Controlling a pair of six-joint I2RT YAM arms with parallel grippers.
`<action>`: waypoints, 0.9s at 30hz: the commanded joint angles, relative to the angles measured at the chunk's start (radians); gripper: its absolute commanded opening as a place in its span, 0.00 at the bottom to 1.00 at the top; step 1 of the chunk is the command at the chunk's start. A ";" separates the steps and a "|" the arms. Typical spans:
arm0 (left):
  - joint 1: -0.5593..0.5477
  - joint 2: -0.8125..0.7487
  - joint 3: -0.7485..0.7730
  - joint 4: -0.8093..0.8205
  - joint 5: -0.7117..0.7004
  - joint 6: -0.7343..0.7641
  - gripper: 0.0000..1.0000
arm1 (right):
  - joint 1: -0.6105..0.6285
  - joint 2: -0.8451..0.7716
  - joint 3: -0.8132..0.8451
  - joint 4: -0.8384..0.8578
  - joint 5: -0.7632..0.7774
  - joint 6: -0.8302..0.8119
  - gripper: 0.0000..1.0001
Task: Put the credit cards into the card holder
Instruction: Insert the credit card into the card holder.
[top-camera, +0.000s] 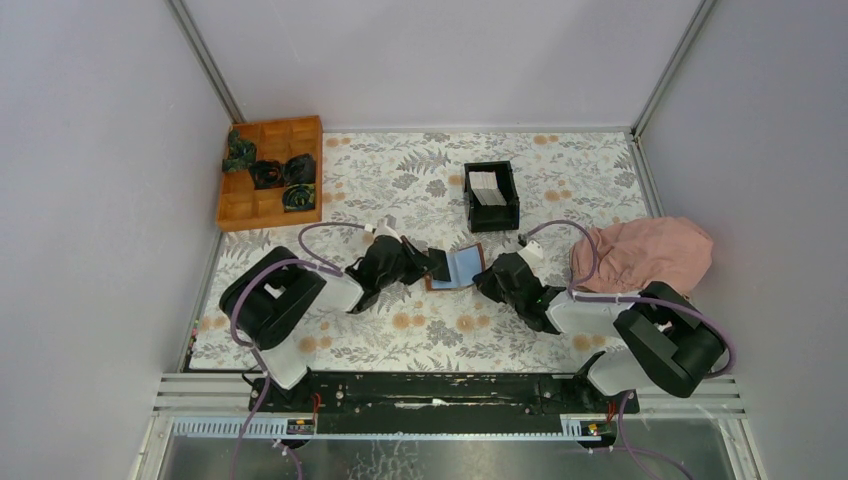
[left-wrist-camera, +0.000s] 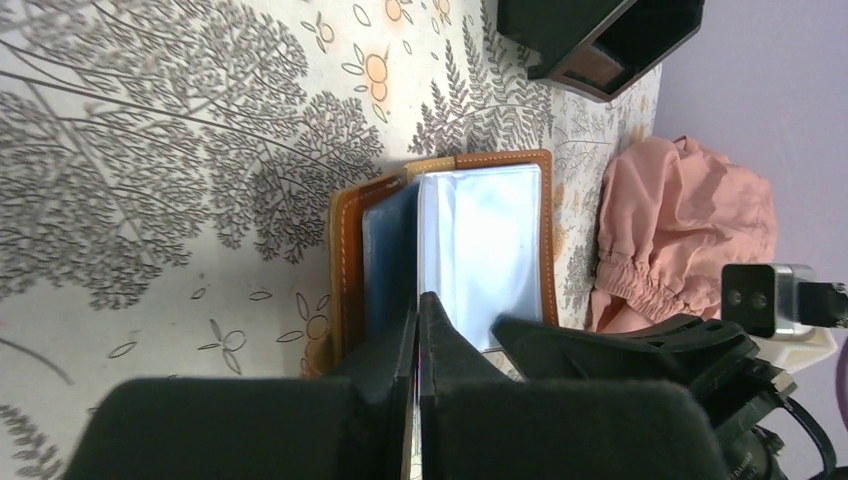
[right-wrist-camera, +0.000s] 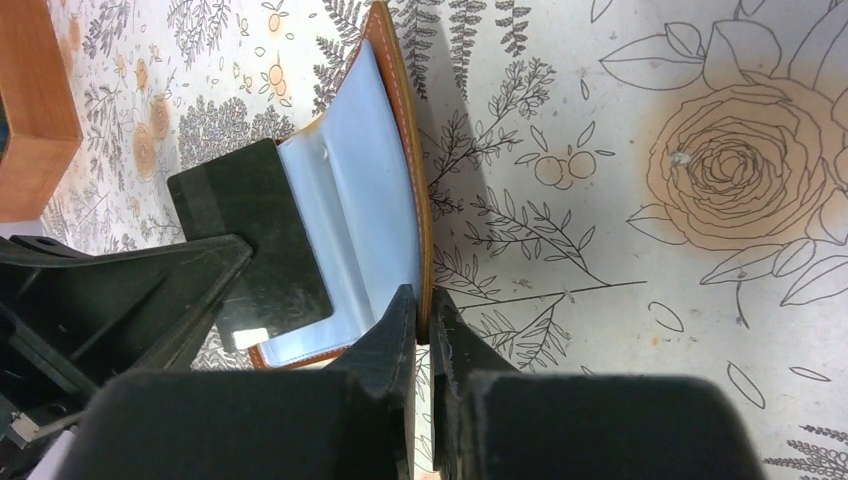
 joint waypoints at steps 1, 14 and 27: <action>-0.024 0.035 -0.007 0.128 0.002 -0.036 0.00 | 0.006 0.026 -0.018 0.077 0.029 0.058 0.00; -0.046 0.085 0.057 0.080 0.024 0.001 0.00 | 0.004 0.055 -0.033 0.122 -0.010 0.046 0.00; -0.059 0.104 0.069 0.024 -0.045 -0.005 0.00 | -0.003 0.079 -0.056 0.150 -0.055 0.069 0.00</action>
